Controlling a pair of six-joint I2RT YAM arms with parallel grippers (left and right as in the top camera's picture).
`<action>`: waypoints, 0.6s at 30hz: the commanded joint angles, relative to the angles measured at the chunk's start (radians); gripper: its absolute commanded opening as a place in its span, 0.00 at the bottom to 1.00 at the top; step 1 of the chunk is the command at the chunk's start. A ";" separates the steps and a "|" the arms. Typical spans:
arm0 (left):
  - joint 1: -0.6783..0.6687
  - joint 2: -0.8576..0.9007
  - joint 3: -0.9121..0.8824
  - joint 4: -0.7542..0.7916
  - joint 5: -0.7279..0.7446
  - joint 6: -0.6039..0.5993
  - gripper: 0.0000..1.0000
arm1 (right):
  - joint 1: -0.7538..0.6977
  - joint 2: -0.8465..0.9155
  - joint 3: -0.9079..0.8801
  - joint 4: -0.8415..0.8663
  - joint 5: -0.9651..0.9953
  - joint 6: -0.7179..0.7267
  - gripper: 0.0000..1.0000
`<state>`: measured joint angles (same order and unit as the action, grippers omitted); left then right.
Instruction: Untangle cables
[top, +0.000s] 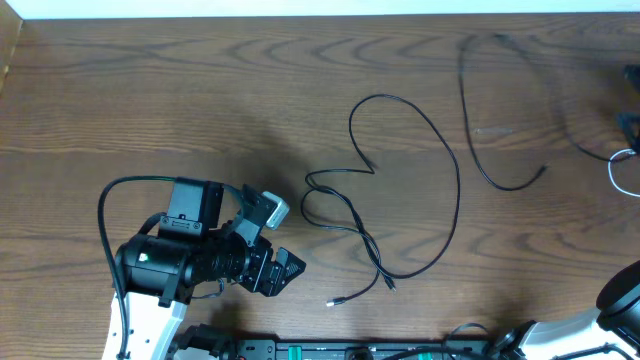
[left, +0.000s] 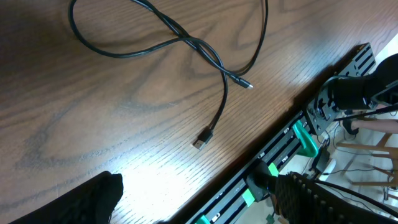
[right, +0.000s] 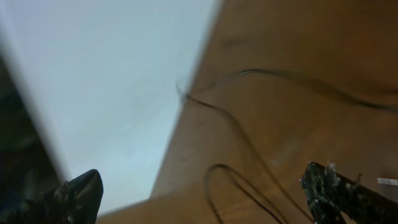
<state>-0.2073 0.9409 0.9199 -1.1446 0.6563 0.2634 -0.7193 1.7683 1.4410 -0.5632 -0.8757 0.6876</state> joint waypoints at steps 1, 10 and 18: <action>0.003 -0.001 0.002 -0.002 0.013 0.009 0.84 | -0.014 -0.004 0.004 -0.024 0.166 -0.059 0.99; 0.003 -0.001 0.002 0.002 0.014 0.009 0.84 | -0.093 -0.003 0.004 -0.077 0.159 -0.088 0.99; 0.003 -0.001 0.002 0.085 0.032 0.009 0.84 | 0.060 -0.003 0.003 -0.083 0.109 -0.551 0.99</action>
<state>-0.2073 0.9405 0.9199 -1.0653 0.6655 0.2634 -0.7345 1.7683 1.4406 -0.6453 -0.7269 0.3950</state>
